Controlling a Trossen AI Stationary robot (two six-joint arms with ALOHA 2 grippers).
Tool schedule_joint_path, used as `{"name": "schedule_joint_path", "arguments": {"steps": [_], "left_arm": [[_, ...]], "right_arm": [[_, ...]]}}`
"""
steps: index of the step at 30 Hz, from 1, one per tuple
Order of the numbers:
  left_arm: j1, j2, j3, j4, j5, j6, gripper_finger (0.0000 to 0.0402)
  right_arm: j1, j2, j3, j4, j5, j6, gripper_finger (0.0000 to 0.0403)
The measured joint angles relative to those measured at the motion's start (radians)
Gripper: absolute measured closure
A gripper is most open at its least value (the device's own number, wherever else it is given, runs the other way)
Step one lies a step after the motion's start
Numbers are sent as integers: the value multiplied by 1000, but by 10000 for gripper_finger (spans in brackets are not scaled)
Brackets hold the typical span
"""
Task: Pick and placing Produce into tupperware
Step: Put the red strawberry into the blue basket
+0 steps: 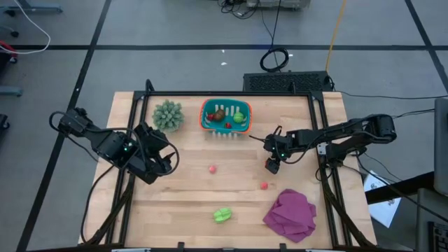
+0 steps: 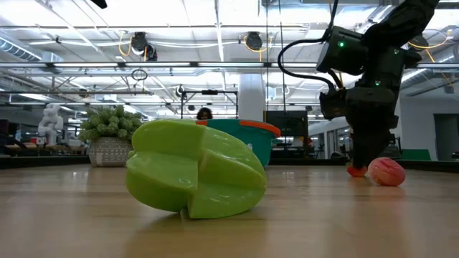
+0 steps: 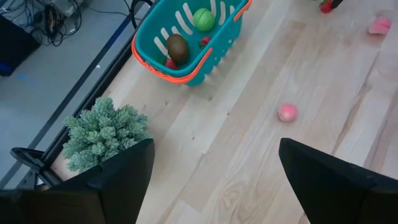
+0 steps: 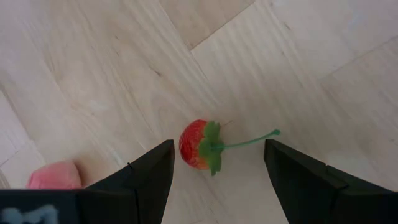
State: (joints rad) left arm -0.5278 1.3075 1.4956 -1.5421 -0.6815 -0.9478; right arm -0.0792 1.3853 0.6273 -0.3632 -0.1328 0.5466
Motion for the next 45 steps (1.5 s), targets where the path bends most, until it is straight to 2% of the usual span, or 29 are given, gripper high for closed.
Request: {"name": "schedule_joint_path", "arguments": {"steps": [30, 45], "left_arm": [[0, 0, 0, 7, 0, -3, 53], [0, 0, 0, 28, 1, 10, 53]], "right_arm": [[3, 1, 0, 0, 30, 119, 162], [3, 1, 0, -9, 35, 104, 224]]}}
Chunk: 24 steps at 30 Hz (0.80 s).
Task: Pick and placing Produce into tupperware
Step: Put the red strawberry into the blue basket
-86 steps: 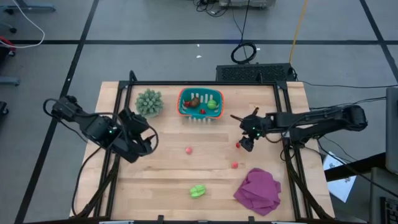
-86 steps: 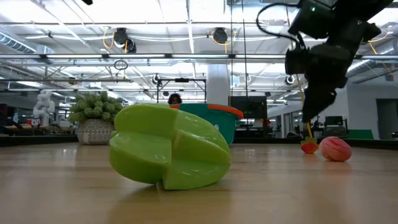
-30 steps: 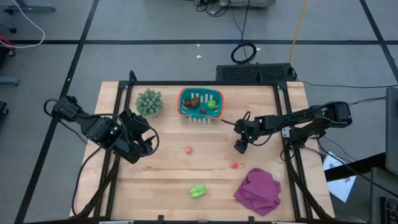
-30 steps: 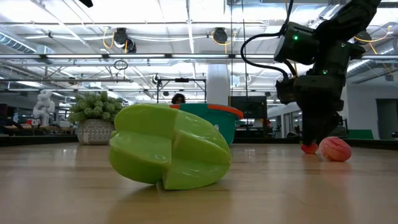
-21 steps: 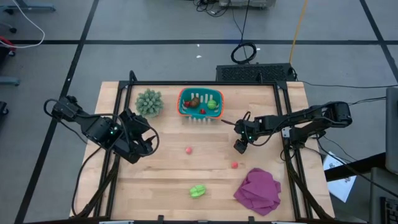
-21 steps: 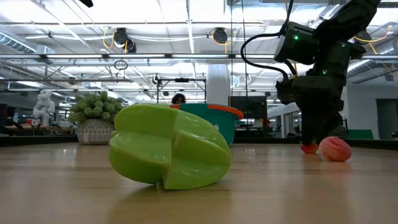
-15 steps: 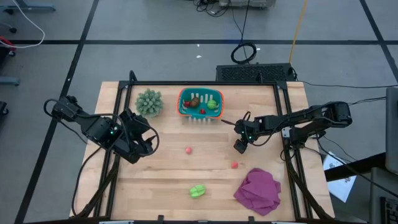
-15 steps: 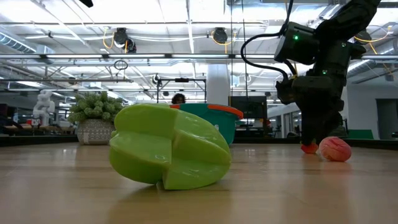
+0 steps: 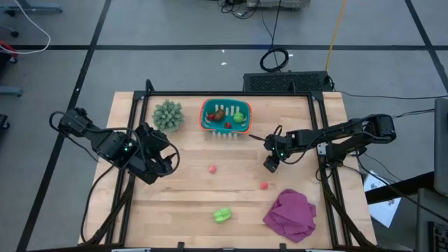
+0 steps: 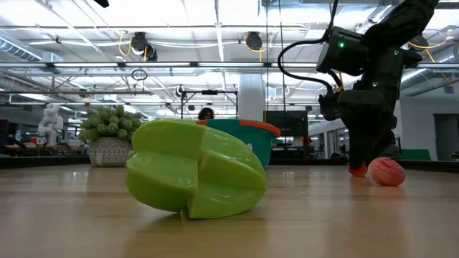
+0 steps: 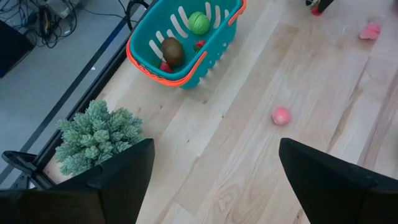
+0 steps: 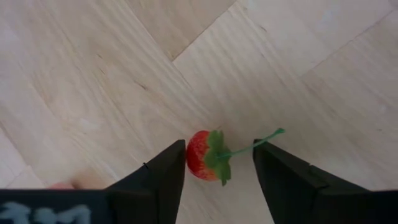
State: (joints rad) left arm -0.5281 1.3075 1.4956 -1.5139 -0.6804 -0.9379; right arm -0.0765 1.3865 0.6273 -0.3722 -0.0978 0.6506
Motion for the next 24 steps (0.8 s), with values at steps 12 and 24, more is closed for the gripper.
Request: {"name": "schedule_joint_path", "arguments": {"steps": [12, 24], "left_arm": [[0, 0, 0, 0, 1, 0, 53], [0, 0, 0, 1, 2, -8, 52]], "right_arm": [[-11, 0, 0, 5, 22, -23, 242], [-55, 0, 0, 63, 40, -68, 256]]}}
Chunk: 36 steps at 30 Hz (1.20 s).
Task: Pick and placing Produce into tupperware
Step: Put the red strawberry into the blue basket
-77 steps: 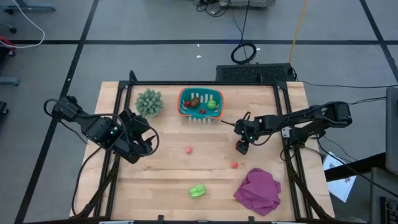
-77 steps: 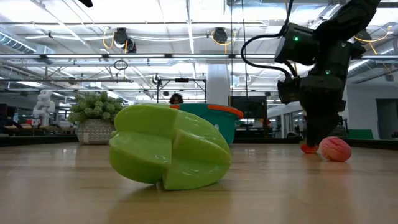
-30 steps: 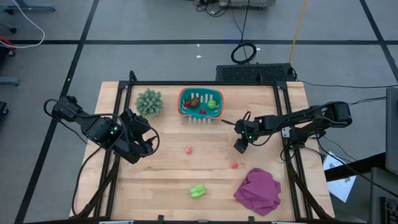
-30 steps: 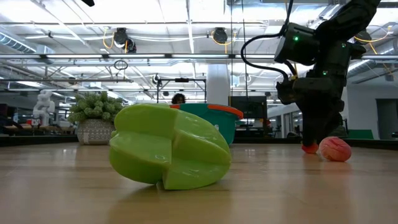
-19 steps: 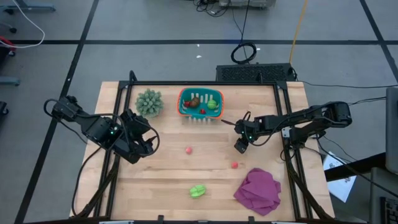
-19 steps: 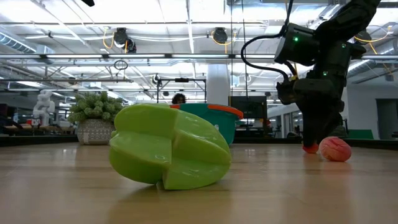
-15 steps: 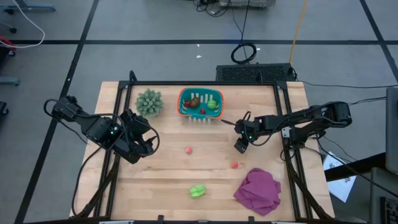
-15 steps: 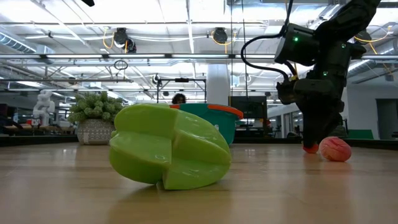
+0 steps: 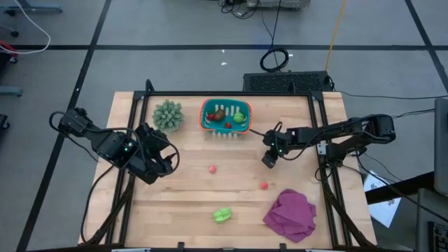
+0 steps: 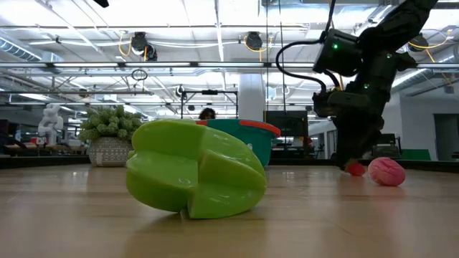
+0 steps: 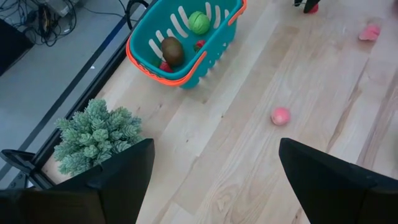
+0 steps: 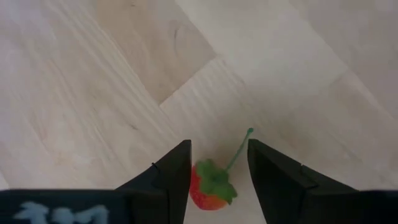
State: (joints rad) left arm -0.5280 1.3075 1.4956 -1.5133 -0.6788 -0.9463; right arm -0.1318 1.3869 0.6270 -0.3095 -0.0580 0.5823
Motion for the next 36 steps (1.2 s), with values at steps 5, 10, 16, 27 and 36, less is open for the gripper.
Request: {"name": "schedule_joint_path", "arguments": {"steps": [5, 10, 16, 27, 36], "left_arm": [[0, 0, 0, 0, 0, 0, 53], [0, 0, 0, 0, 3, -2, 53], [0, 0, 0, 1, 7, -2, 53], [0, 0, 0, 1, 7, -2, 53], [0, 0, 0, 6, 8, -1, 53]], "right_arm": [[4, 0, 0, -13, -64, 0, 257], [3, 0, 0, -26, -74, 0, 257], [3, -1, 0, -67, -75, 7, 257], [3, -2, 0, -83, -75, 7, 257], [3, -2, 0, -84, -71, 8, 260]]}}
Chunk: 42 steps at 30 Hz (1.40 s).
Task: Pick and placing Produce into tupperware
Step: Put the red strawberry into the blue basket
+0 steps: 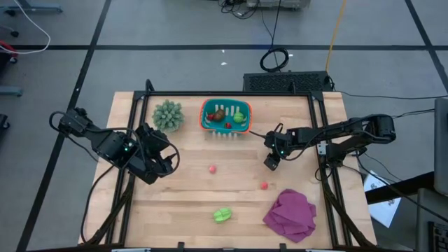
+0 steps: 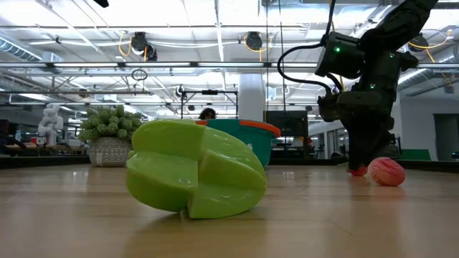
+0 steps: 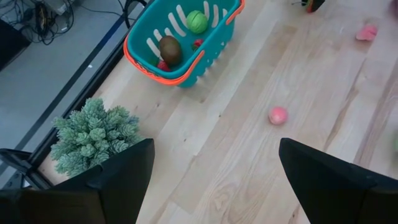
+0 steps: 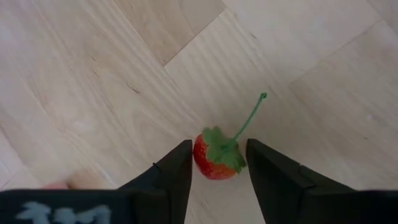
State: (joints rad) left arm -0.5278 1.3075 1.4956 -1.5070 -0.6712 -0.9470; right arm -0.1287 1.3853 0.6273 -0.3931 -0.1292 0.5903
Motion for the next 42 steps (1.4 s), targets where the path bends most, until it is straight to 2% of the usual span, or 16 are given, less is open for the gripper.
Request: {"name": "schedule_joint_path", "arguments": {"steps": [12, 27, 35, 42], "left_arm": [[0, 0, 0, 17, 0, 1, 52], [0, 0, 0, 16, 0, 1, 53], [0, 0, 0, 16, 3, 1, 53], [0, 0, 0, 21, 8, 18, 53]], "right_arm": [[0, 0, 0, 5, 23, -2, 308], [0, -4, 4, 51, 22, -9, 311], [0, -38, 118, 41, 20, -79, 312], [-10, -46, 270, 49, 21, -171, 312]]}}
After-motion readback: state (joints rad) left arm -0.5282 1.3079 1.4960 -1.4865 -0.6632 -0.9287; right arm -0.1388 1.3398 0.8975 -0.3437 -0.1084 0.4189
